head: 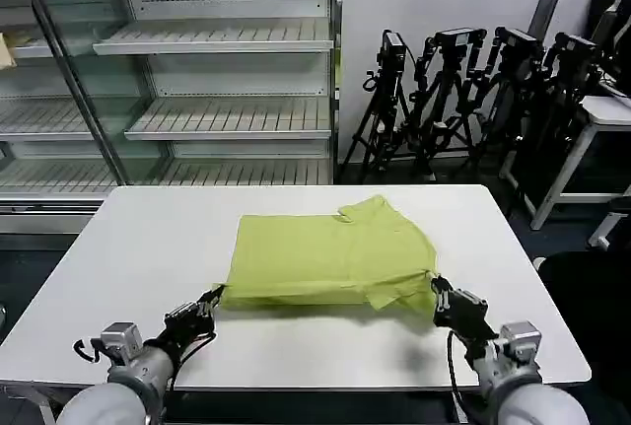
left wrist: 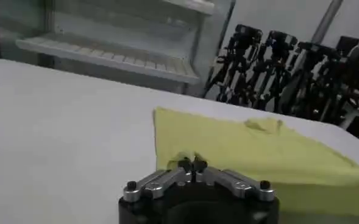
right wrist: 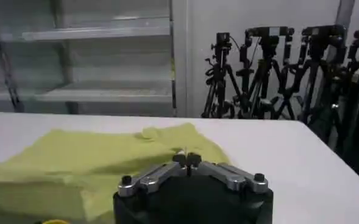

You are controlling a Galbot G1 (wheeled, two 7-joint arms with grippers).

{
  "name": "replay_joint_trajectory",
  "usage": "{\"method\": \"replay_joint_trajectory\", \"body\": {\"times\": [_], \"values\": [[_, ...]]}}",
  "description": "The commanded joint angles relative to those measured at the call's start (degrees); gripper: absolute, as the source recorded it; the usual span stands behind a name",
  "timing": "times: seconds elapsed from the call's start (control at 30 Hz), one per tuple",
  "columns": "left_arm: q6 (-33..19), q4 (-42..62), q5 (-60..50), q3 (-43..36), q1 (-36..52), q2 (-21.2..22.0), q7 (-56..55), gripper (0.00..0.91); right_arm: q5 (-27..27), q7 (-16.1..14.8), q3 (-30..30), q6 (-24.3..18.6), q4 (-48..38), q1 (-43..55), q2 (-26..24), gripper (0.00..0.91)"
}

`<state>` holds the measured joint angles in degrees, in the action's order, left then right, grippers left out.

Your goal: Fold and organize the clothes.

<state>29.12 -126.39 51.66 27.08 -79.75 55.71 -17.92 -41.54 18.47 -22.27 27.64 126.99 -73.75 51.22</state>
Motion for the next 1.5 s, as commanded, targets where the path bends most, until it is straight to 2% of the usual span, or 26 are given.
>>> {"method": "replay_joint_trajectory", "body": {"times": [0.03,0.47,0.63,0.7,0.73,0.77,0.8,1.03,1.27,1.5], "values": [[-0.2,4.4,-0.3,-2.4,6.1,-0.1,0.2,0.020,-1.8,-0.1,3.5,0.8,-5.5,8.3,-1.0,0.000],[-0.1,9.8,-3.1,-7.6,11.2,0.6,0.5,0.020,-1.1,-2.1,9.9,3.0,-13.4,18.8,-1.2,0.000],[-0.2,11.6,-4.7,-8.9,12.4,1.2,0.6,0.071,1.0,-2.6,11.1,3.4,-16.1,20.3,0.0,0.000],[-0.3,12.3,-5.3,-9.2,13.0,2.0,0.4,0.262,1.7,-2.7,11.5,3.4,-16.6,20.2,0.5,0.000],[-0.3,12.5,-5.6,-9.3,13.1,2.4,0.2,0.776,1.9,-2.7,11.6,3.4,-16.6,20.1,0.8,0.212],[-0.3,12.5,-5.8,-9.5,13.3,2.8,0.1,0.897,2.1,-2.6,11.6,3.6,-16.7,20.0,1.0,0.443],[-0.3,12.5,-6.0,-9.6,13.3,3.0,0.2,0.907,2.3,-2.6,11.7,3.8,-16.7,19.6,1.4,0.907],[-0.7,12.0,-6.1,-9.5,13.0,3.6,0.2,0.907,2.8,-2.5,10.6,4.4,-16.1,17.2,2.3,0.907],[-1.2,10.0,-5.9,-7.5,10.3,3.3,0.3,0.907,4.5,-3.8,7.6,2.0,-11.7,11.5,2.1,0.907],[-2.0,8.7,-5.6,-5.6,5.9,3.0,0.4,0.907,5.9,-4.0,3.9,2.4,-7.7,5.3,2.0,0.907]]}}
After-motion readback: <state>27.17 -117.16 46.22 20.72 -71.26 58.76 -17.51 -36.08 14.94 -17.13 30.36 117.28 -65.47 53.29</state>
